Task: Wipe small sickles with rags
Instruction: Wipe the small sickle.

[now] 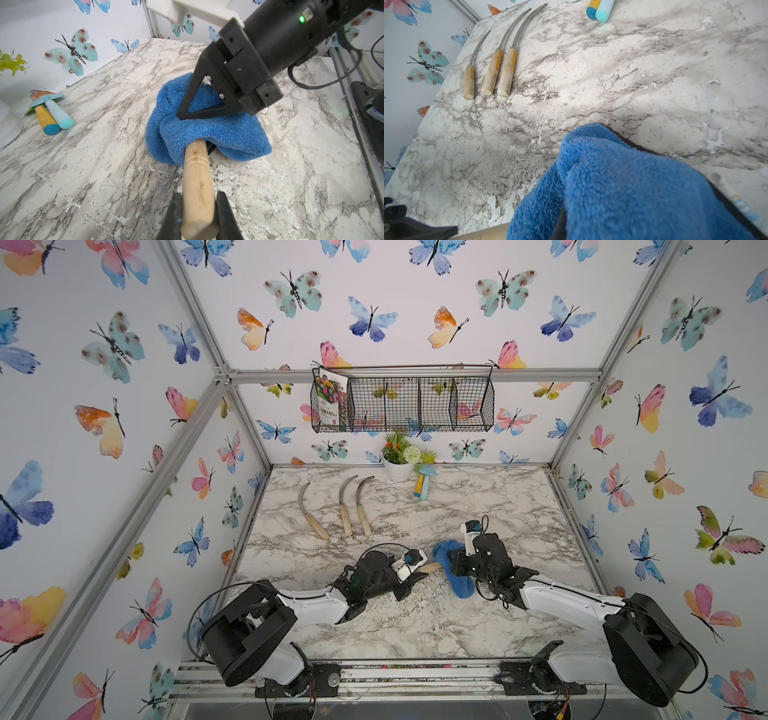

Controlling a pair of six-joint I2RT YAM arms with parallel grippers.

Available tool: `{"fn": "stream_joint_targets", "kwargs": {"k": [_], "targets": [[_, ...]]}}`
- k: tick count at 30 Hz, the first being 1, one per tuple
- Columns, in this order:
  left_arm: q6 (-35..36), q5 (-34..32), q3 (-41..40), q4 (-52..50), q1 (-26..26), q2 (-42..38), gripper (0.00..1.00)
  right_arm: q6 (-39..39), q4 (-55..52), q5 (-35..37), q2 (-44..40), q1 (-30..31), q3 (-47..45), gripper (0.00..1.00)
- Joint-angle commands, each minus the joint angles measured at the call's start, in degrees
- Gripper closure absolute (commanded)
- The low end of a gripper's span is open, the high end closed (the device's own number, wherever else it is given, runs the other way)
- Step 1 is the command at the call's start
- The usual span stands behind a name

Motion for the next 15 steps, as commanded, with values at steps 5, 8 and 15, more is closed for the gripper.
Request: {"fn": "stream_joint_targets", "kwargs": {"k": [5,8,15], "targets": [[-0.23,0.18,1.44,2.90,0.31,-0.98,1.00,-1.18,-3.17,0.33,-0.07,6.96,3.51,0.98],[-0.40,-0.27,1.82,2.42,0.33,-0.59,1.00,-0.69,-2.37,0.05,-0.59,10.99,3.83,0.98],[-0.38,-0.61,2.09,2.21,0.33,-0.12,1.00,0.37,1.69,-2.60,-1.99,15.32,1.80,0.98]]}}
